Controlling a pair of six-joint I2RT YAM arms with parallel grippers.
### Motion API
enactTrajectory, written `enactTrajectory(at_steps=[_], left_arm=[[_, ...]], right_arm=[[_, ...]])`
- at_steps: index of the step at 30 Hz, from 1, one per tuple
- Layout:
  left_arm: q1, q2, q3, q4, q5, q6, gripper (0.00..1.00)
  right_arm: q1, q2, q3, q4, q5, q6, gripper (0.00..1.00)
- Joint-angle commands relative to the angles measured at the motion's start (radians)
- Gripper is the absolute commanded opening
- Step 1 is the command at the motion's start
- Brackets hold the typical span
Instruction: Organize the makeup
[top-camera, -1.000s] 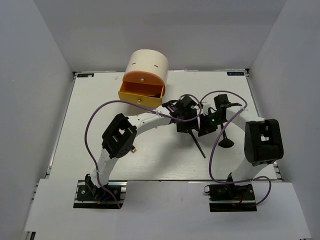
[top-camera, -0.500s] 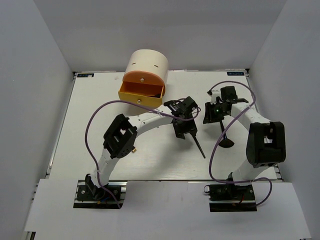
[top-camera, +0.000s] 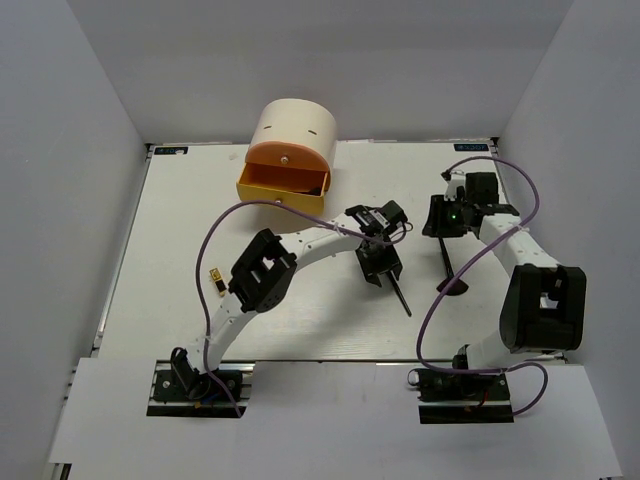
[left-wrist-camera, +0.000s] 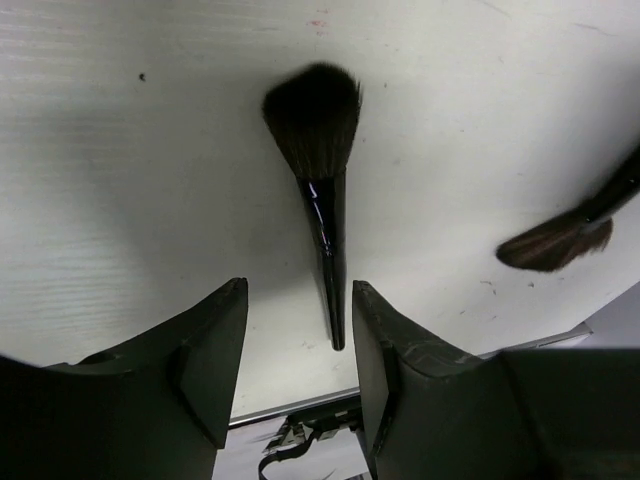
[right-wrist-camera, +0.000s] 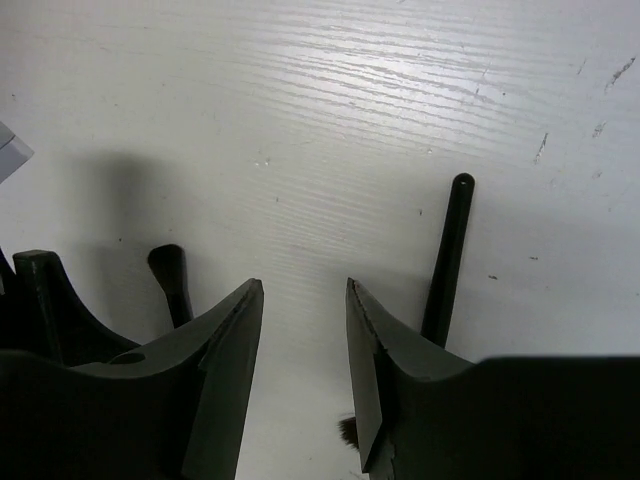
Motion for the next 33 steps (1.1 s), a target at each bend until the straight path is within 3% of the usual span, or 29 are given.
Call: enactTrajectory(at_steps=[1,14,22,33], left_arm=[[-0.008,0.000,0.055,-0.010,0.028,-0.022,0.56],[-0.017,0.079,0.079,-0.002,0.095,-0.041,0.52],[-0.017,0.109,0.081,-0.035,0.129,-0.018,0.31],[-0.017,0.106,0.072,-0.096,0.123,0.021,0.22]], right_arm=[[-0.041,-0.028,-0.025,0.060,-0.036,0.023,0.45],[-0.080,-0.083,-0.113,0.119,-0.102,0.028,0.43],[-0.080,-0.117,-0.168,0.120,-0.151,0.014,0.40],[-0.075,-0.128,-0.187,0.102,-0.196,-0.021,0.37]])
